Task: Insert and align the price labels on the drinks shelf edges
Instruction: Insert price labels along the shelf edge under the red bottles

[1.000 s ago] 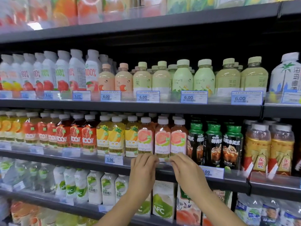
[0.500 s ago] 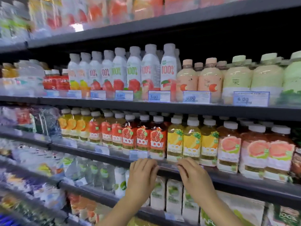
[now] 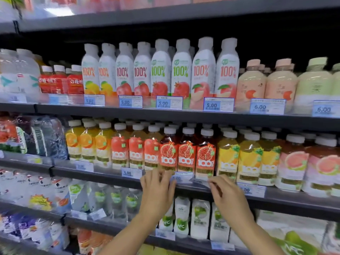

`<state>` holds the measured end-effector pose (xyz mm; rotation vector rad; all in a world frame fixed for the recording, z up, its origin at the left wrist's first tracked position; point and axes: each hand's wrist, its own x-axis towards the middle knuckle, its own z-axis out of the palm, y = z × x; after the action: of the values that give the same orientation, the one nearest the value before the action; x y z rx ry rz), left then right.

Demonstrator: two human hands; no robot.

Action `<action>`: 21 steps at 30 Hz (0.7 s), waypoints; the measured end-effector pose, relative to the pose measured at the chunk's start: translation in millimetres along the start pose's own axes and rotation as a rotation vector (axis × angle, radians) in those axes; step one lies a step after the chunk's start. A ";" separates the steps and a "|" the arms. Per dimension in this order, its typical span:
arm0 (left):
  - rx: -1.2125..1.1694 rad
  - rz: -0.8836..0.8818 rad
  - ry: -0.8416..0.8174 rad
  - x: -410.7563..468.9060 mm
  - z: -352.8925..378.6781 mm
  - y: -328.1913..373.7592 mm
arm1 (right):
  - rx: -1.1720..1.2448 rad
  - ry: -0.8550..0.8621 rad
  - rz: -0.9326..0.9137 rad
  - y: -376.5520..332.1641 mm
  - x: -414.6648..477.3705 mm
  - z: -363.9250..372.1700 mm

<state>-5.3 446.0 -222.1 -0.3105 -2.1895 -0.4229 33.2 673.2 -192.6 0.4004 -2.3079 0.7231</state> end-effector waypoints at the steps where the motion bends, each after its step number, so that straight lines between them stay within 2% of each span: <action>1: 0.023 0.071 -0.006 3.7 -1.5 2.2 | -0.004 0.006 0.001 -1.4 0.5 0.5; 11: 0.203 -0.036 -0.311 42.7 -15.0 32.2 | -0.020 0.053 -0.010 -7.9 -1.4 5.0; 16: 0.078 -0.017 -0.206 41.4 -8.4 26.1 | -0.003 0.067 -0.002 -10.5 -3.2 7.3; 21: 0.048 -0.038 -0.187 41.1 -4.2 24.3 | 0.044 0.100 0.034 -13.4 -0.5 9.3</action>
<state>-18.0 469.5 -182.2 -0.2921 -2.3873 -0.3738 35.0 657.0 -193.5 0.3380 -2.2125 0.7941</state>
